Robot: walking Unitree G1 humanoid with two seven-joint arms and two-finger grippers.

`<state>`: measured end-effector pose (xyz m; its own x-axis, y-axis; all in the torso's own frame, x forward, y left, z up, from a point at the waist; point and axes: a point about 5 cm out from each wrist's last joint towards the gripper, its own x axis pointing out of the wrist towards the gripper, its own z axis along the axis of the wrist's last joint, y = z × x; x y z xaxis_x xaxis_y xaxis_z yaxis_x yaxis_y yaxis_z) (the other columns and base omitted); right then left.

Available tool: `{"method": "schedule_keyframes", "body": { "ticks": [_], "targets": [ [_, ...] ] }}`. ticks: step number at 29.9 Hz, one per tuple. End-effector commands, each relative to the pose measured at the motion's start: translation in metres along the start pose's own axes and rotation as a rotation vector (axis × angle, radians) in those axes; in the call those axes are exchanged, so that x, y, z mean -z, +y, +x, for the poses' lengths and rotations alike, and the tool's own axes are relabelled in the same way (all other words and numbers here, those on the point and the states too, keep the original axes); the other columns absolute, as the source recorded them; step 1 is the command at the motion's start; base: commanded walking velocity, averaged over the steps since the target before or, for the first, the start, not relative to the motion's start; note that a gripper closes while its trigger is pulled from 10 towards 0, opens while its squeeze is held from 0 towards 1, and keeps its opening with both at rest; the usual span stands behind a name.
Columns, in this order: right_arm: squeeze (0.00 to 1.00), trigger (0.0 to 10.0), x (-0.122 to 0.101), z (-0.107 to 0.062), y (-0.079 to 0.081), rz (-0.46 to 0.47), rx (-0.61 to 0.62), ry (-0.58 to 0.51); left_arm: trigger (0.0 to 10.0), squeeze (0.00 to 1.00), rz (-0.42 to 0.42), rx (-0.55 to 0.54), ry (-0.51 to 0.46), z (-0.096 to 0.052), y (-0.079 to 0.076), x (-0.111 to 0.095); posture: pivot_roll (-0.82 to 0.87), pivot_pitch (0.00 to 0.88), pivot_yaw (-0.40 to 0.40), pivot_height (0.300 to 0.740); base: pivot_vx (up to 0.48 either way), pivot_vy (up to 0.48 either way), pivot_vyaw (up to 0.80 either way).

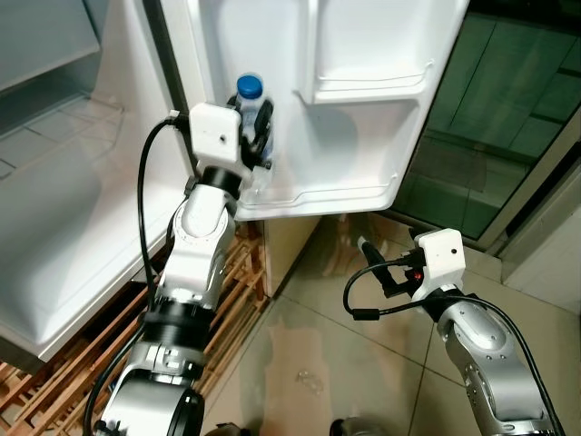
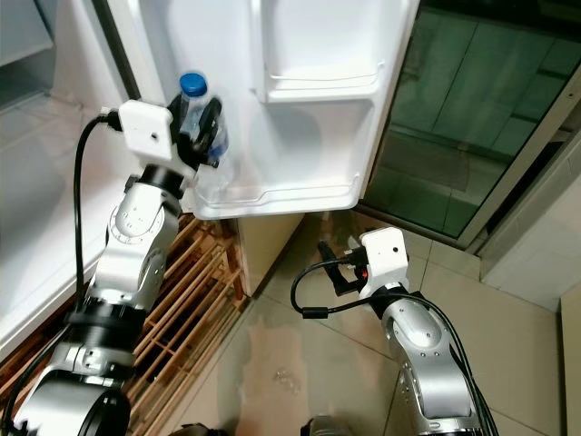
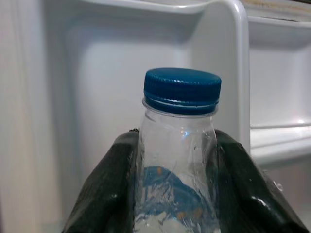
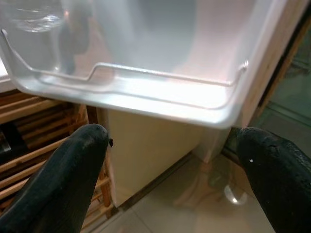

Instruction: Restocking fridge

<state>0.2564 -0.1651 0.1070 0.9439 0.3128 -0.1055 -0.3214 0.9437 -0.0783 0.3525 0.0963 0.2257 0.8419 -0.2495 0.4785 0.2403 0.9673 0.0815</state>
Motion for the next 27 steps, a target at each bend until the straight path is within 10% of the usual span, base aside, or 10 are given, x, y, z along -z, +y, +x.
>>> {"method": "schedule_keyframes", "body": {
  "ticks": [1,21,27],
  "targets": [
    [0.00,10.0,-0.003,-0.002,0.004,-0.004,-0.015,-0.002,10.0,0.00,-0.008,-0.008,-0.054,0.007,-0.004,-0.006,-0.25,0.136,0.028,0.740,0.000,0.000,0.00],
    [0.00,10.0,0.004,-0.060,0.016,0.010,-0.007,0.119,10.0,0.00,0.237,-0.037,-0.068,0.005,-0.022,0.019,-0.38,0.299,0.001,0.740,0.000,0.000,0.00],
    [0.00,10.0,0.002,-0.065,0.017,0.013,0.001,0.135,10.0,0.00,0.162,-0.211,0.170,0.005,0.001,0.045,-0.39,0.299,0.009,0.740,0.000,0.000,0.00]
  ]
}}
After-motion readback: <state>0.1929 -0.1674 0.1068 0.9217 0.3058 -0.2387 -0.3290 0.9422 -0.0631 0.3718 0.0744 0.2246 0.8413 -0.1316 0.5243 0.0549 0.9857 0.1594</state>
